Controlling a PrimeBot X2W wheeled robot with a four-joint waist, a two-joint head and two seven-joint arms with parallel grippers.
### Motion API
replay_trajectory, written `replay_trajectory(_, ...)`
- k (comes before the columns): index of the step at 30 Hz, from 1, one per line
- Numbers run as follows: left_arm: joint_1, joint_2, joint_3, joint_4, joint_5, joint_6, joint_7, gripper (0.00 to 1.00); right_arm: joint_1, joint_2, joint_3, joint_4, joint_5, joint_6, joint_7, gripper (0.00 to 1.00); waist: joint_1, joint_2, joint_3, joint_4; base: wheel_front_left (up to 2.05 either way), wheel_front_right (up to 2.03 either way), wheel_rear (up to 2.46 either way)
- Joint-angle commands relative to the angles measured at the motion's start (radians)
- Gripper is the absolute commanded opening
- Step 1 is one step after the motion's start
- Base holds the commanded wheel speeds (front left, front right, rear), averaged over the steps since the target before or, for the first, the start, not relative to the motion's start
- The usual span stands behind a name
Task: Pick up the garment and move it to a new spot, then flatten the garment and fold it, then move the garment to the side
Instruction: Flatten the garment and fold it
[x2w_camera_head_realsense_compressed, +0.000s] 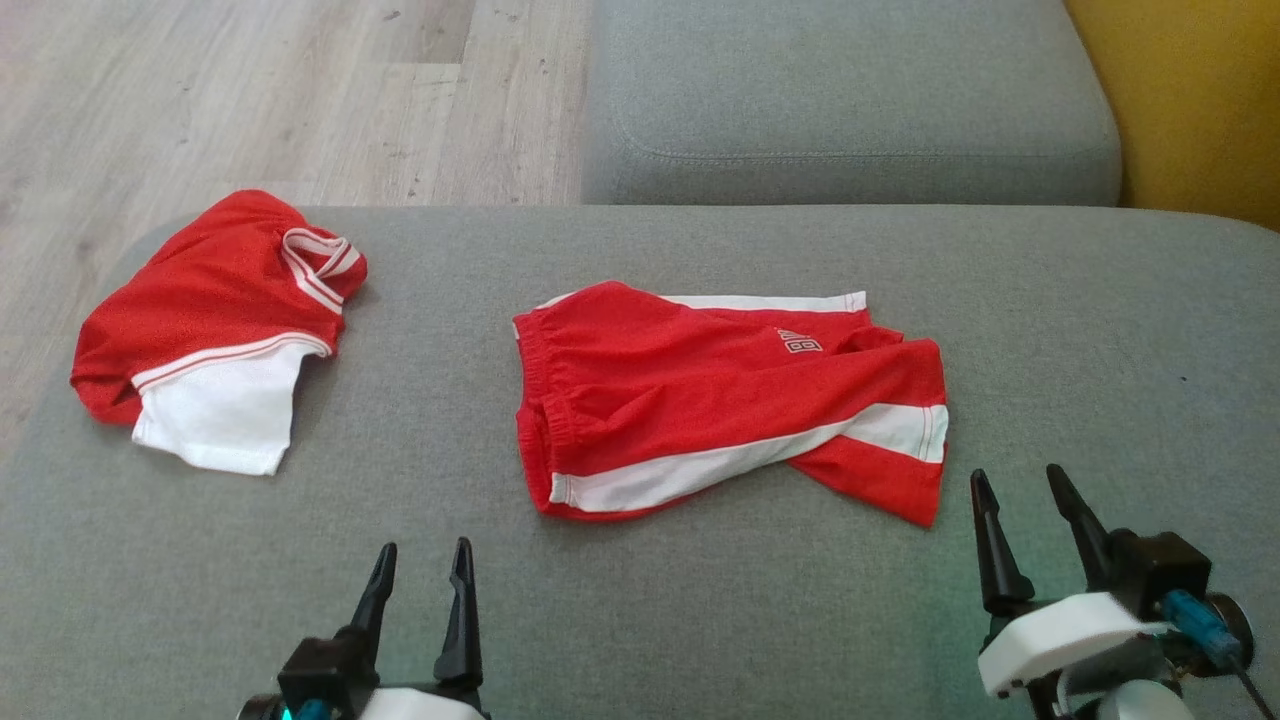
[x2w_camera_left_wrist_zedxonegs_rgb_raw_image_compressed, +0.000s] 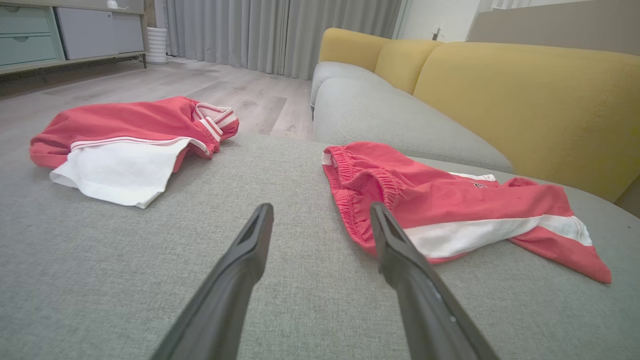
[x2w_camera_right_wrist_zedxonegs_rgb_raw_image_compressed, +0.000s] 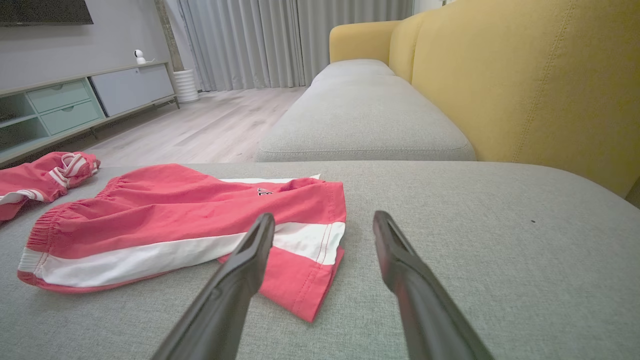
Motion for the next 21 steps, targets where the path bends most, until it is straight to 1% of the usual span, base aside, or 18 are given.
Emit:
replay_trajectory(1,-0.038,0.014,0.034,-0.035,-0.007,0.008,0.001,1.0,-0.019,-0.006,0.027,-0.028,0.009,0.007,0.0,1.0,0.0001,0.0,0.002,-0.001,0.0,0.0,0.0)
replay_trajectory(8,-0.039,0.015,0.029,-0.046,-0.008,0.019,0.007,1.0,-0.024,-0.006,0.034,-0.029,0.009,0.007,0.004,1.0,0.0001,0.0,0.017,-0.009,0.0,0.0,0.0)
replay_trajectory(11,-0.05,0.013,0.019,-0.048,-0.008,0.015,0.018,1.0,-0.028,-0.006,0.035,-0.032,0.006,0.007,0.008,1.0,0.0001,0.0,0.031,-0.014,0.0,0.0,0.0)
replay_trajectory(15,-0.087,0.01,-0.015,-0.041,0.001,-0.009,0.05,1.0,-0.039,-0.006,0.035,-0.042,0.002,0.007,0.015,1.0,0.0001,0.0,0.062,-0.027,0.0,0.0,0.0)
replay_trajectory(21,-0.195,0.001,-0.069,0.019,0.032,-0.046,0.1,1.0,-0.077,-0.005,0.042,-0.067,-0.012,0.007,0.026,1.0,0.0001,0.0,0.14,-0.056,0.0,0.0,0.0)
